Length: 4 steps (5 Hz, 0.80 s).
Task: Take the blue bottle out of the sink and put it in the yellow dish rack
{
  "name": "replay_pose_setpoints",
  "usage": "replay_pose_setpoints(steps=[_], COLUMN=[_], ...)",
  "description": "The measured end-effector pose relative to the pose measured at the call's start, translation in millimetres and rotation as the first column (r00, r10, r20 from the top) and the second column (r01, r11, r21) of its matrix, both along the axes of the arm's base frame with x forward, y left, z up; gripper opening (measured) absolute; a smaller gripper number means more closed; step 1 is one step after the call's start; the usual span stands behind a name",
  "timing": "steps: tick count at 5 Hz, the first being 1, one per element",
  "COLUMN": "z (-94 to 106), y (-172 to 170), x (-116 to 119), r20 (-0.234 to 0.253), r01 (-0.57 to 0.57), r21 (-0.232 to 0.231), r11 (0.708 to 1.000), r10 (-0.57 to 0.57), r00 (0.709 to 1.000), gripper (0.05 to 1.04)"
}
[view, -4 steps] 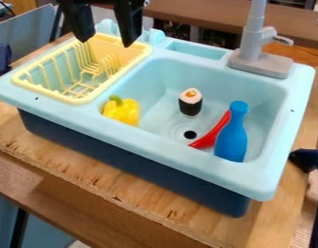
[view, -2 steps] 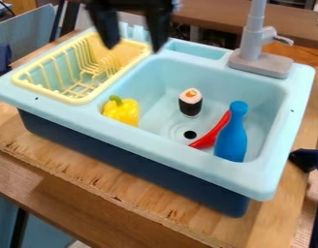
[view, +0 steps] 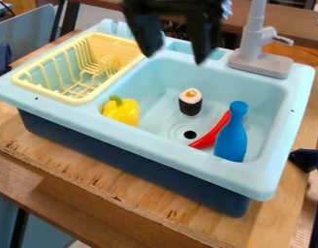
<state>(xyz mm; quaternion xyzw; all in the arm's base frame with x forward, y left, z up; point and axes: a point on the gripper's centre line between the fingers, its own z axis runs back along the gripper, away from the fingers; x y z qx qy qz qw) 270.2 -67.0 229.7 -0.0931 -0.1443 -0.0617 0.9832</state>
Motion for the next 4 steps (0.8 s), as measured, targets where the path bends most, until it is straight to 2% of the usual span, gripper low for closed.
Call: replay_pose_setpoints(steps=[1, 2, 3, 4], z=[-25.9, -41.5, -49.9, -44.2], y=[-4, -13, -20, -29], x=[-1, 6, 9, 10], r20=[-0.083, -0.099, -0.124, -0.102], r01=[0.049, 0.104, 0.138, 0.165], r21=[0.030, 0.000, 0.001, 0.008], r11=[0.998, 0.995, 0.990, 0.986], r10=[-0.046, -0.104, -0.137, -0.163], r00=[0.996, 0.990, 0.983, 0.981], gripper=[1.000, 1.000, 1.000, 1.000])
